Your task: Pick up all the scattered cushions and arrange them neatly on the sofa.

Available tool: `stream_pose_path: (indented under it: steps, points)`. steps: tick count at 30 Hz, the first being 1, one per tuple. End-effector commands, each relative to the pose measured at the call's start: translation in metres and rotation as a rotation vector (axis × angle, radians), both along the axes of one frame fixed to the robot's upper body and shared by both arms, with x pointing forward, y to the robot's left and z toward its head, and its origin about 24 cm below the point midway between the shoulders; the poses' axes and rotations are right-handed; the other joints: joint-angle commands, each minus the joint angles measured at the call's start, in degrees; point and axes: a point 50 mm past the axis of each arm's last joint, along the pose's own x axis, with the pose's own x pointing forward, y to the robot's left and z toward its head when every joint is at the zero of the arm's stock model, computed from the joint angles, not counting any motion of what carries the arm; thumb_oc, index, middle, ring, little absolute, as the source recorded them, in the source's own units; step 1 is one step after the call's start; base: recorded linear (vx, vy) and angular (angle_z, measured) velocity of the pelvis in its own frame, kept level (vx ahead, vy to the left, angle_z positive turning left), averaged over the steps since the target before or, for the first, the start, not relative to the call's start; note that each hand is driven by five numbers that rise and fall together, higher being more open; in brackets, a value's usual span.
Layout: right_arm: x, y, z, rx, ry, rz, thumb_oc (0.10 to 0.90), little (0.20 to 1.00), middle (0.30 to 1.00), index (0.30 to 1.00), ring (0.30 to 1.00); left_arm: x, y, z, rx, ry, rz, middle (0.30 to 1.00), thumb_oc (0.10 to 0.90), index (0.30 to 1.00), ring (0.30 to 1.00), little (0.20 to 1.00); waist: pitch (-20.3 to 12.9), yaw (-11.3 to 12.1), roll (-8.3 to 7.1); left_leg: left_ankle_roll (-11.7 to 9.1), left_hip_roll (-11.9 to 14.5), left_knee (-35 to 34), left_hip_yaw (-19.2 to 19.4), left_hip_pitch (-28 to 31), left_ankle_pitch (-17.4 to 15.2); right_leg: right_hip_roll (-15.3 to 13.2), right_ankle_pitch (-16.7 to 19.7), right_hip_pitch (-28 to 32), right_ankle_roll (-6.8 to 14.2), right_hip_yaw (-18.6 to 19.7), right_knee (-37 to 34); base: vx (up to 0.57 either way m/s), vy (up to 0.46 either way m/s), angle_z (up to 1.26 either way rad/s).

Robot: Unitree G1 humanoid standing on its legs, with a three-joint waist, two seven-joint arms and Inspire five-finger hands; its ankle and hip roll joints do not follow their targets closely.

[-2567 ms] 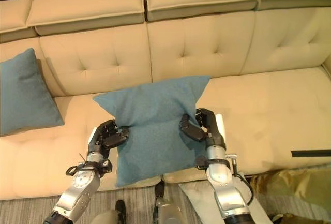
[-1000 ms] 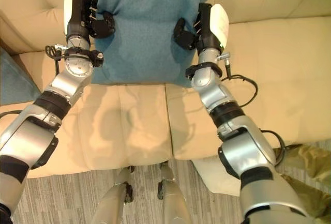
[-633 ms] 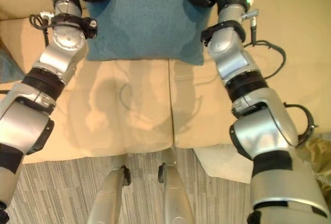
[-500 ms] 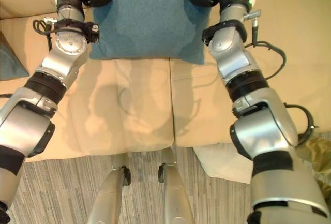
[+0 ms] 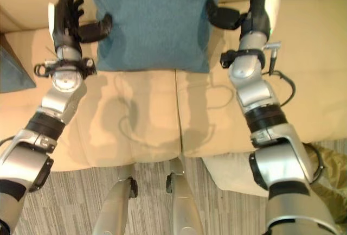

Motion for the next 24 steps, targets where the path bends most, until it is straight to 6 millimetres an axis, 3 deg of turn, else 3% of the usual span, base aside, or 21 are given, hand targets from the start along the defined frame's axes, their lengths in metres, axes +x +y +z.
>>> stream_pose_path:
  steps: [1, 3, 5, 7, 16, 21, 24]
  points:
    - [-0.013, -0.011, -0.003, -0.034, -0.07, 0.013, 0.8, 0.9, 0.9, 0.9, 0.9, -0.015, 0.005, -0.02, 0.023, -0.041, -0.019, 0.9, 0.8, 0.9, 0.9, 0.9, -8.83, 0.24, -1.52, -3.98, 0.19, 0.13, 1.48, 3.64, -8.29, 1.56, -3.93, 5.56, 2.86, -1.62, -6.55, -0.01, -0.004, 0.08]
    - [-0.013, -0.016, -0.023, -0.003, -0.022, 0.005, 0.8, 0.9, 0.9, 0.9, 0.9, -0.025, 0.01, -0.036, 0.046, -0.019, -0.016, 0.9, 0.8, 0.9, 0.9, 0.9, -8.75, 0.59, -1.41, -3.88, 0.17, 0.13, 1.64, 3.91, -8.37, 1.4, -3.87, 5.88, 2.83, -1.83, -6.55, -0.02, -0.013, 0.07]
    - [-0.014, -0.017, -0.03, 0.002, -0.005, 0.002, 0.8, 0.9, 0.9, 0.9, 0.9, -0.029, 0.011, -0.042, 0.034, -0.011, -0.019, 0.9, 0.8, 0.9, 0.9, 0.9, -8.67, 0.8, -1.38, -3.85, 0.13, 0.13, 1.57, 3.9, -8.36, 1.3, -3.83, 5.89, 2.79, -1.9, -6.55, -0.01, -0.013, -0.06]
    - [-0.014, -0.022, -0.045, 0.03, 0.036, -0.008, 0.8, 0.9, 0.9, 0.9, 0.9, -0.042, 0.015, -0.065, -0.021, 0.035, -0.041, 0.9, 0.8, 0.9, 0.9, 0.9, -8.06, 1.74, -1.3, -3.71, -0.05, 0.13, 1.43, 3.48, -8.12, 1.14, -3.65, 5.65, 2.68, -2.2, -6.55, -0.03, -0.032, -0.12]
    - [-0.009, -0.027, -0.071, 0.189, 0.109, 0.006, 0.8, 0.9, 0.9, 0.9, 0.9, -0.093, 0.046, -0.147, -0.137, 0.264, -0.034, 0.9, 0.8, 0.9, 0.9, 0.9, -5.42, 5.49, -0.33, -4.0, 0.25, 0.13, 0.48, 2.48, -6.96, 1.01, -3.74, 5.16, 2.22, -3.49, -6.55, 0.0, -0.015, 0.0]
    - [-0.006, -0.033, -0.067, 0.263, 0.093, 0.006, 0.8, 0.9, 0.9, 0.9, 0.9, -0.112, 0.055, -0.164, -0.159, 0.317, -0.038, 0.9, 0.8, 0.9, 0.9, 0.9, -4.9, 7.54, 0.73, -4.27, 0.16, 0.13, 0.01, 2.14, -6.59, 0.96, -4.12, 5.15, 1.92, -4.02, -6.55, 0.03, -0.024, 0.17]
    - [-0.005, -0.041, -0.052, 0.261, 0.053, -0.009, 0.8, 0.9, 0.9, 0.9, 0.9, -0.128, 0.056, -0.18, -0.172, 0.377, -0.066, 0.9, 0.8, 0.9, 0.9, 0.9, -4.78, 9.56, 1.86, -4.42, -0.18, 0.13, -0.74, 1.57, -6.27, 0.99, -4.46, 5.0, 1.9, -4.47, -6.55, 0.03, -0.018, 0.15]
